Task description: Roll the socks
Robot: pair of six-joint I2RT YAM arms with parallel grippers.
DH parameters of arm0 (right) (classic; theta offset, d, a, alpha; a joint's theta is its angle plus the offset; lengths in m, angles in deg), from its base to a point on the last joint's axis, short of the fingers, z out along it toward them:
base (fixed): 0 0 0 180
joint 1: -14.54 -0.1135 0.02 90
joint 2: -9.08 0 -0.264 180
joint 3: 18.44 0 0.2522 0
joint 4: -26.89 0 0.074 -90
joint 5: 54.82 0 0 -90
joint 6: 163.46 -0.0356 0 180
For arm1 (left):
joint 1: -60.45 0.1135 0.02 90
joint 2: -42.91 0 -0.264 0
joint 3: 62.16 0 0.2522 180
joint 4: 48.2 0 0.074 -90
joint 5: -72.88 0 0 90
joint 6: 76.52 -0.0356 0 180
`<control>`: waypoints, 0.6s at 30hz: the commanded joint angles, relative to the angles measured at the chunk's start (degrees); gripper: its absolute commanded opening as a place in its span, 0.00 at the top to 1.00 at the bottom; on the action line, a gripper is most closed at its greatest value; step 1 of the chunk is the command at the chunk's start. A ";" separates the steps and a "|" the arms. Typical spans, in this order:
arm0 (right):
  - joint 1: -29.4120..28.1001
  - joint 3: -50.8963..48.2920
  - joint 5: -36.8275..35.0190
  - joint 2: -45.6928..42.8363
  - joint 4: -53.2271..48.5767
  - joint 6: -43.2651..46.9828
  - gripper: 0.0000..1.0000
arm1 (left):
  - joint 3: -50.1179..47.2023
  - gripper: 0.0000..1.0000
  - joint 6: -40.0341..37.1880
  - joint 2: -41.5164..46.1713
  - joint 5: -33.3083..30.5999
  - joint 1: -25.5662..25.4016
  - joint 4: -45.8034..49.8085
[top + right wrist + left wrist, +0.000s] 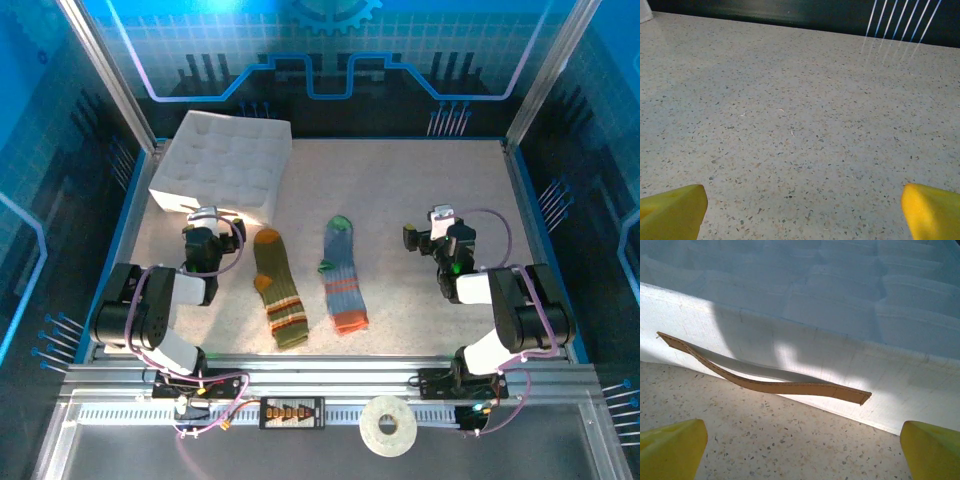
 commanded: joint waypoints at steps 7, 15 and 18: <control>0.74 1.07 1.24 0.13 0.39 0.23 0.00 | 0.32 0.01 -0.77 0.51 -0.97 -0.19 -0.56; 0.77 -1.17 1.02 -0.20 4.29 -0.09 0.00 | 3.26 0.01 -1.01 8.27 -0.57 -0.30 11.33; 0.46 -6.15 -2.70 0.12 14.34 -1.01 0.00 | 1.71 0.01 -0.90 8.82 -1.08 -0.33 8.85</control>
